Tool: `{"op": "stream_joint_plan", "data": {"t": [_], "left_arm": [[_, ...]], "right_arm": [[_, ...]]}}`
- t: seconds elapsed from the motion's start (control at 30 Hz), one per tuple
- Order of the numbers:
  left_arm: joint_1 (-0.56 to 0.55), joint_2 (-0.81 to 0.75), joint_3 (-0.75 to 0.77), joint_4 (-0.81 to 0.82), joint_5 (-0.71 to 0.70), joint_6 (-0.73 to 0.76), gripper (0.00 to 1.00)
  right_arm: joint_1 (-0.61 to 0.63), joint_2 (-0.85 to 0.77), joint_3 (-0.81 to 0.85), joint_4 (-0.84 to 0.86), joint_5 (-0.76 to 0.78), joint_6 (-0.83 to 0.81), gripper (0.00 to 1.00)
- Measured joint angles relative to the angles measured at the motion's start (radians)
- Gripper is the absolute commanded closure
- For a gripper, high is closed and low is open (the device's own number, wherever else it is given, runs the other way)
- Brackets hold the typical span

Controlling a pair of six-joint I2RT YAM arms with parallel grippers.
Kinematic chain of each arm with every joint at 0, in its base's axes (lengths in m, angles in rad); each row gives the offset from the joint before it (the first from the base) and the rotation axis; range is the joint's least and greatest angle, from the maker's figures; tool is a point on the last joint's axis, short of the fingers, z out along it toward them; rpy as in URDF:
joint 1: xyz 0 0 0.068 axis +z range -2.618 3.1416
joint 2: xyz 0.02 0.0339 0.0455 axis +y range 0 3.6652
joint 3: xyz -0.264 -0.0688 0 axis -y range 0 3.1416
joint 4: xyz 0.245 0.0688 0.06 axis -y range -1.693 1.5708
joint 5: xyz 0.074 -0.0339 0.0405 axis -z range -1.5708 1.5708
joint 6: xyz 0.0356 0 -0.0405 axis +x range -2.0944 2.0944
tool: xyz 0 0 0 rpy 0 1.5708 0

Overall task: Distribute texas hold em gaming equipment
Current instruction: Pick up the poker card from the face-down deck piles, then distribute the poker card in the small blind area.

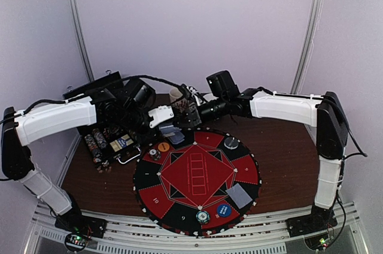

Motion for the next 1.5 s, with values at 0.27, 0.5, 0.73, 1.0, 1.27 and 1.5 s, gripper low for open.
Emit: {"op": "stream_joint_plan", "data": {"t": [0.27,0.5,0.73,1.0,1.27,1.5], "left_arm": [[0.0,0.0,-0.013,0.002,-0.01,0.0,0.55],[0.0,0.0,-0.014,0.003,-0.022,0.0,0.55],[0.024,0.0,-0.025,0.003,-0.048,-0.018,0.55],[0.075,0.002,-0.025,0.013,-0.087,-0.082,0.55],[0.086,0.022,-0.025,0.03,-0.1,-0.119,0.55],[0.087,0.032,-0.025,0.039,-0.097,-0.121,0.55]], "right_arm": [[0.0,-0.005,0.017,-0.061,0.014,-0.019,1.0],[-0.003,-0.025,0.04,-0.137,0.048,-0.049,1.0],[-0.036,-0.081,0.059,-0.219,0.117,-0.043,1.0],[-0.078,-0.338,-0.1,-0.259,0.34,0.083,1.0],[-0.061,-0.76,-0.748,-0.239,0.598,0.452,1.0],[0.049,-0.912,-0.977,-0.3,0.698,0.695,1.0]]}}
